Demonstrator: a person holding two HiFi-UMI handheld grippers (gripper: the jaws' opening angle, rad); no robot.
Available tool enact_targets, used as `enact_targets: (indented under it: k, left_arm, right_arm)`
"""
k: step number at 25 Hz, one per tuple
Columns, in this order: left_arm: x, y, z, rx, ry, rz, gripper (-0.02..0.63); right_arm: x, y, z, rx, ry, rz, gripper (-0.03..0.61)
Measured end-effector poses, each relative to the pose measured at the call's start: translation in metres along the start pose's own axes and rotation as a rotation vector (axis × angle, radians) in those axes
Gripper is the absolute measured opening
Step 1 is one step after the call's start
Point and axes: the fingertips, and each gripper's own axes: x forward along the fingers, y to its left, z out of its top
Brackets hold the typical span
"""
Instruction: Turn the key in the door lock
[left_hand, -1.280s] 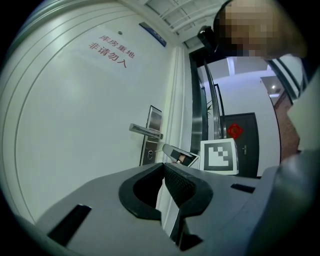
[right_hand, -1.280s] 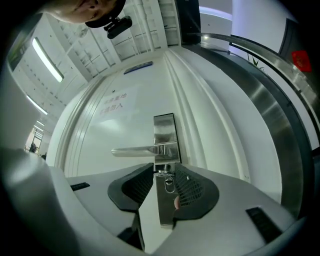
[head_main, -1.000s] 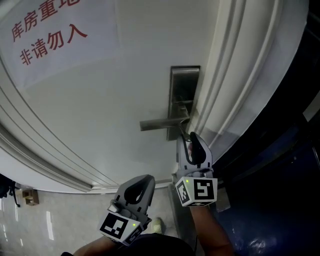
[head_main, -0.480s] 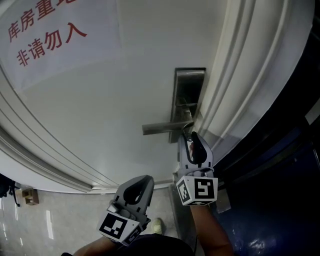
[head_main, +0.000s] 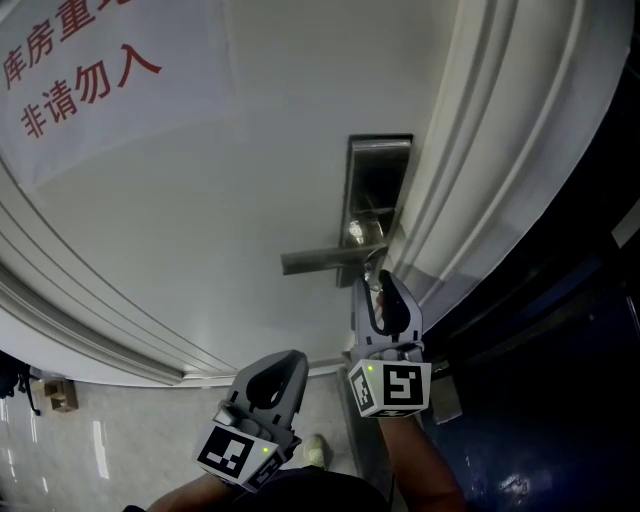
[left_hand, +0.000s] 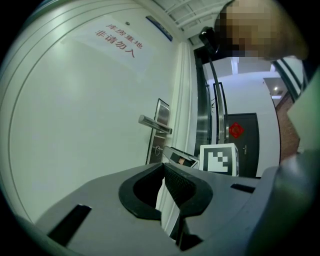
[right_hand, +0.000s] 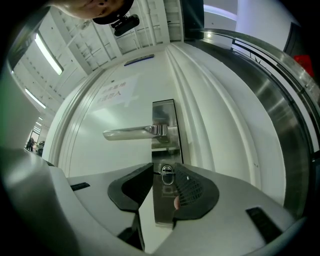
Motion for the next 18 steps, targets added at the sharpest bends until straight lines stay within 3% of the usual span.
enact_targets:
  k: [8,18]
  left_arm:
    - [0.000,-0.001,0.000,-0.005,-0.001,-0.004,0.018]
    - [-0.001,-0.003,-0.001,0.005,-0.001,-0.004,0.018]
  right_arm:
    - [0.002,0.000,0.001,-0.024,0.060,-0.030,0.133]
    - [0.002,0.000,-0.014,-0.127,0.091,-0.028,0.133]
